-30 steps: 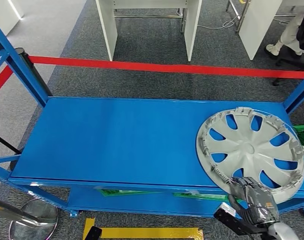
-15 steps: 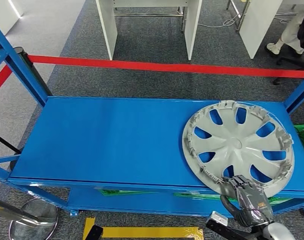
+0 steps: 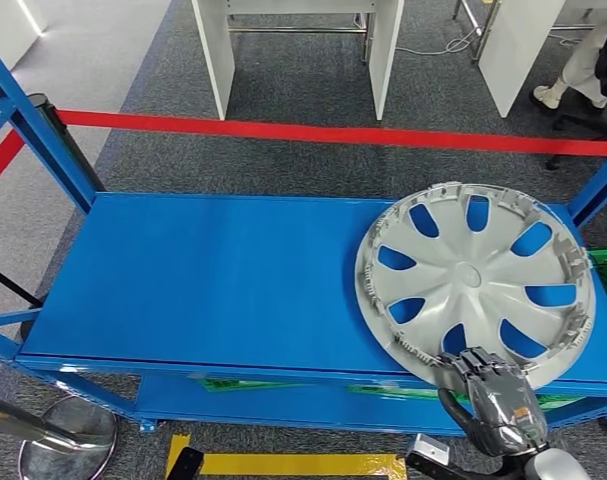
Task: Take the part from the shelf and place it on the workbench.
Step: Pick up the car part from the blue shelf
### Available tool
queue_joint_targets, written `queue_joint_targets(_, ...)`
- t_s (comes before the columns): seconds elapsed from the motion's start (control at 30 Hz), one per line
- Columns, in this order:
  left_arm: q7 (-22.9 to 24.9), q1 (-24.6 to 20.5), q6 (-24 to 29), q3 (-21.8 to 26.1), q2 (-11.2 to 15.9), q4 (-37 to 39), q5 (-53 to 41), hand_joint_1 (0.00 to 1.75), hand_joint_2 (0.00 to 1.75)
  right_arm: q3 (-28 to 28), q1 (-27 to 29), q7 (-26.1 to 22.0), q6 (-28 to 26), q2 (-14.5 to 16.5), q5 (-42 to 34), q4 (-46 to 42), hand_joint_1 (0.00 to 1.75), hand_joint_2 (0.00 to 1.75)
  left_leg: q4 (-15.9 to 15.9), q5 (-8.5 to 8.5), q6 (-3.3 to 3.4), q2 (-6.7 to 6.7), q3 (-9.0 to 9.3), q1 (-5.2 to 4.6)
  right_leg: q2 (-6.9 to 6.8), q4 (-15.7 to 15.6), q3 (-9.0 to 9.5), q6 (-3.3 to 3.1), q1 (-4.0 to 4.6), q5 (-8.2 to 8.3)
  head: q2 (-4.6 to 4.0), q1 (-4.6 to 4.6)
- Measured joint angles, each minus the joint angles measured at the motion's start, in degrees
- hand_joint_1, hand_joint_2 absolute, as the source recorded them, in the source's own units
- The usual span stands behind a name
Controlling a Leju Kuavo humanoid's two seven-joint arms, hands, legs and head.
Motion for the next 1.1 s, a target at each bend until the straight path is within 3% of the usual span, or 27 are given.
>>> queue_joint_targets(0.3,-1.4,-0.3,1.4,0.4,0.1,0.0,0.0,0.00,1.75,1.6,1.2,1.4,-1.6,-2.0,2.1,-4.1,1.75,1.75,0.0,0.00,0.00,0.00,-0.01,0.00,0.01,0.0,-0.03,0.00,0.00,0.00,0.00,-0.01)
queue_joint_targets(0.8,-1.3,-0.4,1.6,0.4,0.1,0.0,-0.1,0.00,1.75,2.7,1.4,1.5,-2.0,-2.6,2.3,-5.4,1.75,1.75,0.0,0.00,0.00,0.00,-0.02,0.00,0.01,0.0,-0.03,0.00,0.00,0.00,0.00,-0.01)
queue_joint_targets(1.1,0.8,-0.7,1.4,0.4,0.1,0.0,-0.6,0.00,1.75,4.0,0.9,0.3,-9.6,-1.8,3.9,-6.7,1.75,1.75,0.1,-0.03,0.05,0.00,-0.05,-0.06,0.01,-0.1,-0.03,0.03,-0.05,0.03,0.00,-0.02)
